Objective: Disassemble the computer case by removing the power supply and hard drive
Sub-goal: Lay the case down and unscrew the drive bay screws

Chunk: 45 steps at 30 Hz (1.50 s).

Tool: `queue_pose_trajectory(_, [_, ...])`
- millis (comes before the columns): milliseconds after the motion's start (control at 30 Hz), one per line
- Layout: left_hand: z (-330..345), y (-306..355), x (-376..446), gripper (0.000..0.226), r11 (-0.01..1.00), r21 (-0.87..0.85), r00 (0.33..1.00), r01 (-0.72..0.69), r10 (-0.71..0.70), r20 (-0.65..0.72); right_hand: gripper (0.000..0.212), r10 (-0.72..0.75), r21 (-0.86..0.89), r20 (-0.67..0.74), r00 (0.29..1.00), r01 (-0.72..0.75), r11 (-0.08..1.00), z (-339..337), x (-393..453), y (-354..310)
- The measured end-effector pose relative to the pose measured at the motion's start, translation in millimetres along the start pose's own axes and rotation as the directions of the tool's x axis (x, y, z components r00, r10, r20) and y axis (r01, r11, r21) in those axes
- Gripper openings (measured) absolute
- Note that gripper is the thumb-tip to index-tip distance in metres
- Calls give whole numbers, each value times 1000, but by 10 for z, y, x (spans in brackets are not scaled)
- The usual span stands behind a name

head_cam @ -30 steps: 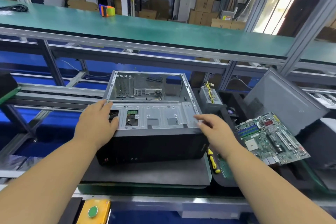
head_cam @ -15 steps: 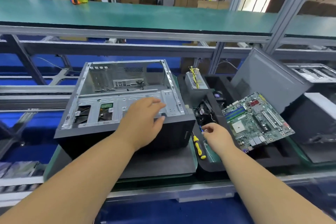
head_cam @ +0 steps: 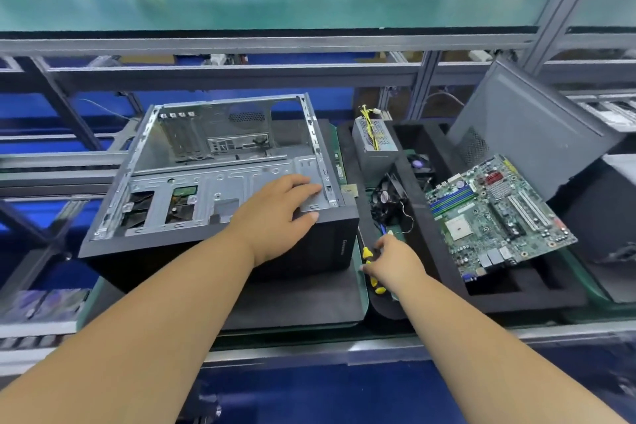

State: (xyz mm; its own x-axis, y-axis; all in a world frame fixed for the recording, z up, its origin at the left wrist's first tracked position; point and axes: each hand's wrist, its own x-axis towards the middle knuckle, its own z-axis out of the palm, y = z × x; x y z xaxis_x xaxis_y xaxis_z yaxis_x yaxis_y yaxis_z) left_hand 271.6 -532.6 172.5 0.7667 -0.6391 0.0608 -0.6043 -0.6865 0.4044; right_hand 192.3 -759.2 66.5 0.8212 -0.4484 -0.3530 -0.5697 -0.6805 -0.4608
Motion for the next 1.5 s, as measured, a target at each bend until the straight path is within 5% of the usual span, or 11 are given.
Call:
queue_pose_trajectory(167, [-27,-28,0,49,991,-136,1000,11,-15,-22,15,65,323,-108,992,-27,946,-227,102,-120])
queue_pose_trajectory(367, [-101,-76,-15,46,879,-460,976,123,-192,-106,21,-25,596,-195,980,138,791,-733,149,-653])
queue_pose_trajectory(467, [-248,-198,-75,40,859,-481,936,178,-298,-185,17,-151,556,-198,969,238,796,-871,81,-974])
queue_pose_trajectory(633, [-451,-555,-310,45,931,-194,895,308,-353,-272,20,-376,256,-266,888,441,860,-775,-25,-1350])
queue_pose_trajectory(833, [-567,-973,-586,49,880,63,814,470,-405,-415,22,-316,-133,-382,868,287,949,-616,-19,-1451])
queue_pose_trajectory(967, [-522,-1082,-612,56,895,58,844,443,-394,-364,26,-323,-248,-439,838,233,940,-560,-33,-1403])
queue_pose_trajectory(1500, [-535,-1200,-421,86,930,21,912,367,-355,-205,27,-270,-363,-469,841,95,927,-516,-202,-1329])
